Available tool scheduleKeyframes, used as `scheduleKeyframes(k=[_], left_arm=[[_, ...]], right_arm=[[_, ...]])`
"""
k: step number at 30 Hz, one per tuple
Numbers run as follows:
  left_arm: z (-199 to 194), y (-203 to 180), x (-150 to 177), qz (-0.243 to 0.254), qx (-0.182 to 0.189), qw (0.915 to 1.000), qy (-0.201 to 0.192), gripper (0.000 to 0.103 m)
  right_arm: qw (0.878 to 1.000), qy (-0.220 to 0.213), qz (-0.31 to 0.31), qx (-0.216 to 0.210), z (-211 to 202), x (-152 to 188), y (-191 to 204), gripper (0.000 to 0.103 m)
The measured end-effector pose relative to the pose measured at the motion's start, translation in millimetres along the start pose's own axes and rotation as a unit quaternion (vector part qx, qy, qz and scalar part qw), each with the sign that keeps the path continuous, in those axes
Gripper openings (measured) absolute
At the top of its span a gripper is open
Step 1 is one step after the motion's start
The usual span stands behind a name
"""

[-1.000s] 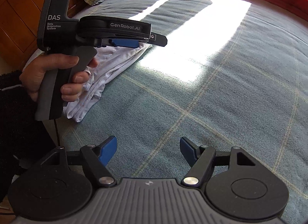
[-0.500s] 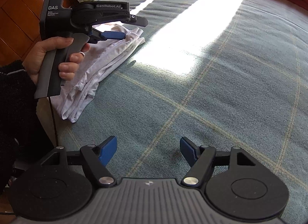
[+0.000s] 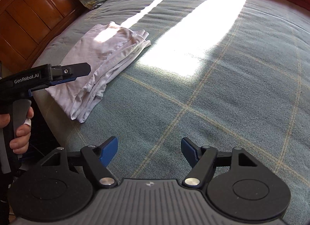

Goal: Fold clothes

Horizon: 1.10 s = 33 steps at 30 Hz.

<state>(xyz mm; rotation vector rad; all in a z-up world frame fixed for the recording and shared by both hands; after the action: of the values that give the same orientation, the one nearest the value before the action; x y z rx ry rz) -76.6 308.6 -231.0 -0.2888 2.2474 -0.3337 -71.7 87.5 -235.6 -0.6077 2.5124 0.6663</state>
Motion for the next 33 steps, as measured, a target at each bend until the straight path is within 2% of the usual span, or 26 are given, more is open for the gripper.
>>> scheduleKeyframes(k=[3,6,8,11,12,14,16,21,23,26,33], left_arm=[[4,-2,23,-0.014,-0.008,0.9996,0.025,0.080],[-8,-7,28,-0.006,-0.018,0.9997,0.012,0.080],[-20,-12,29,0.002,-0.024,0.9997,0.001,0.080],[-40,-21,31,0.038,-0.057,0.9975,-0.015,0.080],[-48,-23,33,0.051,-0.072,0.9959,-0.021,0.081],[-62,-25,34,0.065,-0.109,0.9914,-0.032,0.088],[-79,-27,35,0.074,-0.155,0.9839,-0.048,0.090],[-117,-24,35,0.082,-0.217,0.9691,-0.084,0.094],[-130,-21,34,0.088,-0.239,0.9627,-0.092,0.098],[-148,-20,31,0.090,-0.259,0.9564,-0.102,0.098],[-184,-21,27,0.060,-0.262,0.9556,-0.120,0.098]], right_arm=[[1.000,-0.004,-0.001,0.004,-6,0,1,0.076],[1.000,-0.011,-0.003,0.007,-13,0,2,0.076],[1.000,-0.017,-0.002,0.009,-17,0,2,0.079],[1.000,-0.024,0.000,0.010,-22,-1,4,0.080],[1.000,-0.025,0.000,0.009,-23,-1,6,0.080],[1.000,-0.028,-0.004,0.010,-25,0,12,0.083],[0.999,-0.030,-0.008,0.007,-26,3,18,0.083],[0.999,-0.037,-0.026,0.012,-31,9,35,0.085],[0.998,-0.040,-0.040,0.014,-33,10,46,0.087],[0.997,-0.050,-0.064,0.016,-38,10,62,0.091],[0.991,-0.074,-0.113,0.013,-50,7,103,0.098]])
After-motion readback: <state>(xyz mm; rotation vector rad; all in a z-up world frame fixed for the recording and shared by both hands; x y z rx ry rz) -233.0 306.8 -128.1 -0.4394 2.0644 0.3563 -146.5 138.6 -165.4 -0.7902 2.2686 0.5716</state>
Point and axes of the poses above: each gripper's, at about its wrist camera, not at the fingertips, and z roughly the way its jaws point, y to its left, x to its underside, the point moved 4 cm from there along z, roughly the way its jaws point, and after that the axes turned 7 degrees about -y, right-handed, at the moved point
